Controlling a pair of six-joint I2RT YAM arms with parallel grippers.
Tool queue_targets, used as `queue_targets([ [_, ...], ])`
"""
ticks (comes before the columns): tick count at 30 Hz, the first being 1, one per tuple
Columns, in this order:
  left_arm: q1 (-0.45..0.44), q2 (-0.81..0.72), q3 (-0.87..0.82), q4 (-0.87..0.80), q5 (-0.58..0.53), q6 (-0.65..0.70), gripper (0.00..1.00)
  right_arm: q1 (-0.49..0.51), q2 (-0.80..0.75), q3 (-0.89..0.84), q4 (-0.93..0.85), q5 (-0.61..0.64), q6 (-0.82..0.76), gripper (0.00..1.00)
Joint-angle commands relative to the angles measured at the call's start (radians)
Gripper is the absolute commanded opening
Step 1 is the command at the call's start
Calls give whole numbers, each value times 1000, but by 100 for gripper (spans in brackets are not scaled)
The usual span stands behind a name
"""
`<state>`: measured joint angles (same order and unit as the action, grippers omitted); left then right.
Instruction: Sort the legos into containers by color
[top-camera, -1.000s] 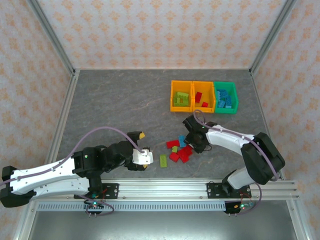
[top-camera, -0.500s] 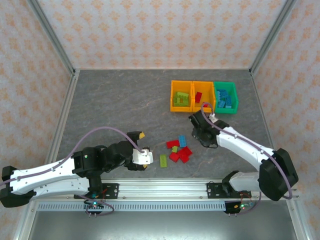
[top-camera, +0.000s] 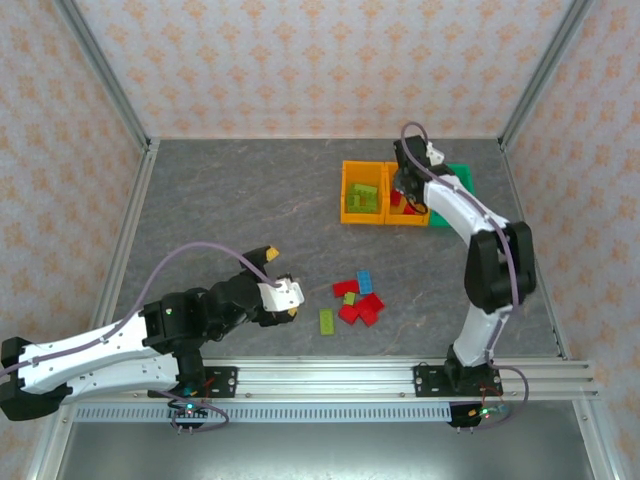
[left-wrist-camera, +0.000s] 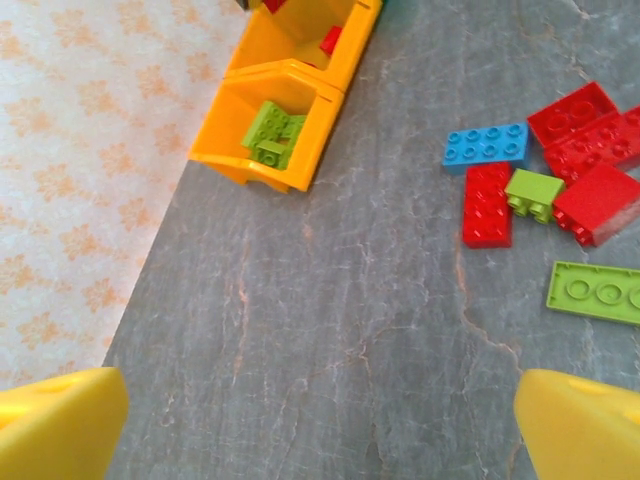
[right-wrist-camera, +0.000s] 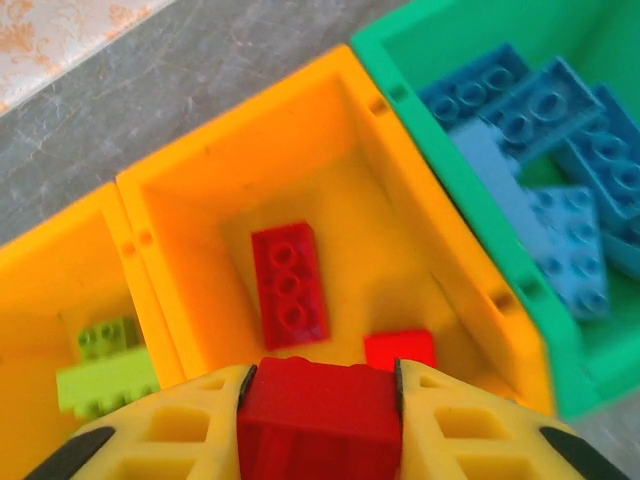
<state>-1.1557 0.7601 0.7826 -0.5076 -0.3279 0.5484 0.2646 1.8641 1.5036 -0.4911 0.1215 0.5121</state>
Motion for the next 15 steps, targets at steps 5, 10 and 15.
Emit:
queue_targets([
  [5,10,-33,-8,37,-47,-10,100,-35,56,167,-99,8,-46,59],
  [10,9,-24,-5,29,-27,-11,100,-35,-111,48,-134,-43,-40,61],
  [15,11,-21,6,18,-7,-14,100,-22,-359,-197,-122,-266,-64,62],
])
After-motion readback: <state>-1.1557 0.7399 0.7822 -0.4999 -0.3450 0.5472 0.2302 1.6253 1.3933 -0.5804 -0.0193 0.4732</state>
